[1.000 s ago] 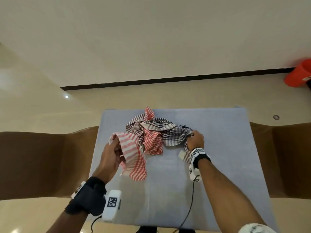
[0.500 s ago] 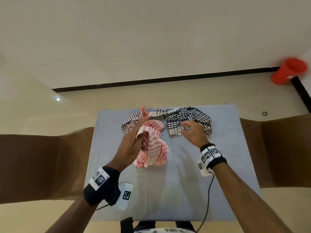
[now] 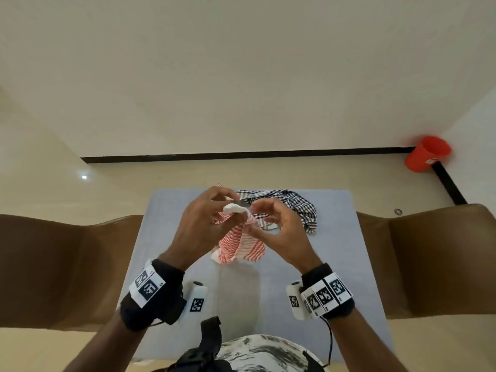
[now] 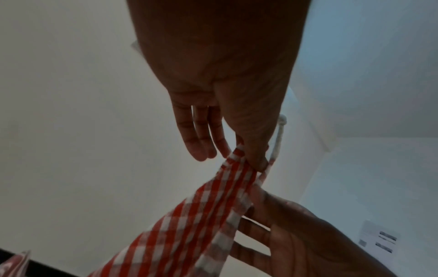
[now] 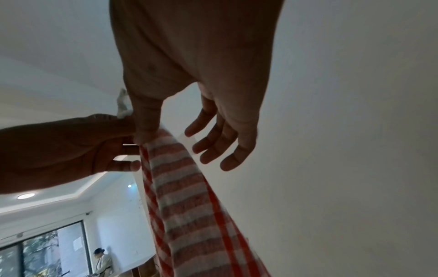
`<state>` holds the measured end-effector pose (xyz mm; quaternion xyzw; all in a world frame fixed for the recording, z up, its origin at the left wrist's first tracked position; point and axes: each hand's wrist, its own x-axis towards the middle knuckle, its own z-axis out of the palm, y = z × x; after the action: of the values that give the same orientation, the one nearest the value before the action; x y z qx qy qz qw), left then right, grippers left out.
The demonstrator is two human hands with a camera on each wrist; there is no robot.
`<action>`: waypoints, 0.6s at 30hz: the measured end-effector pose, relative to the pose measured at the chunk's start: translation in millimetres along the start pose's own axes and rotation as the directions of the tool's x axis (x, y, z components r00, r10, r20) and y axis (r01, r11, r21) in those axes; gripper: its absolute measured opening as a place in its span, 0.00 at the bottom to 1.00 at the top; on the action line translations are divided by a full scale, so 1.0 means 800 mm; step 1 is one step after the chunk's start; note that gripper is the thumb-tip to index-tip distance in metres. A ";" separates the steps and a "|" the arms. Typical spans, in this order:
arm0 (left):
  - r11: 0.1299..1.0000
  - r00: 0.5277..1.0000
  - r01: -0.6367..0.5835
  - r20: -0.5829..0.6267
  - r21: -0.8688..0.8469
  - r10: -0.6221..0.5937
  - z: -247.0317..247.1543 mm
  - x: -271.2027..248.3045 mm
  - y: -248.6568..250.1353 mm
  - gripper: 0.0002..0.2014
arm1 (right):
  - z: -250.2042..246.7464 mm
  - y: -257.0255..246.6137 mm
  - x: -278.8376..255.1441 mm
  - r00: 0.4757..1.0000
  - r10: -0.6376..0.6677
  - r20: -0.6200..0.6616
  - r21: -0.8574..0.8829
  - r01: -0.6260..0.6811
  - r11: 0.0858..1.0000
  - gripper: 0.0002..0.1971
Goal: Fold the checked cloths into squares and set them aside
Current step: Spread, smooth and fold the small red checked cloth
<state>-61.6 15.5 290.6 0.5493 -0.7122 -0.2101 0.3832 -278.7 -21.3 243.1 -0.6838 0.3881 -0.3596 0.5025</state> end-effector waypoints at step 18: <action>0.991 0.999 0.010 -0.032 -0.131 -0.014 -0.017 -0.055 0.082 0.14 | -0.013 -0.018 -0.032 0.960 -0.267 0.084 -0.337 0.280 0.899 0.04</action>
<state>-87.7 78.7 332.4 0.5305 -0.6872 -0.2499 0.4288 -296.7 0.5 256.9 -0.8152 0.3365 -0.3406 0.3259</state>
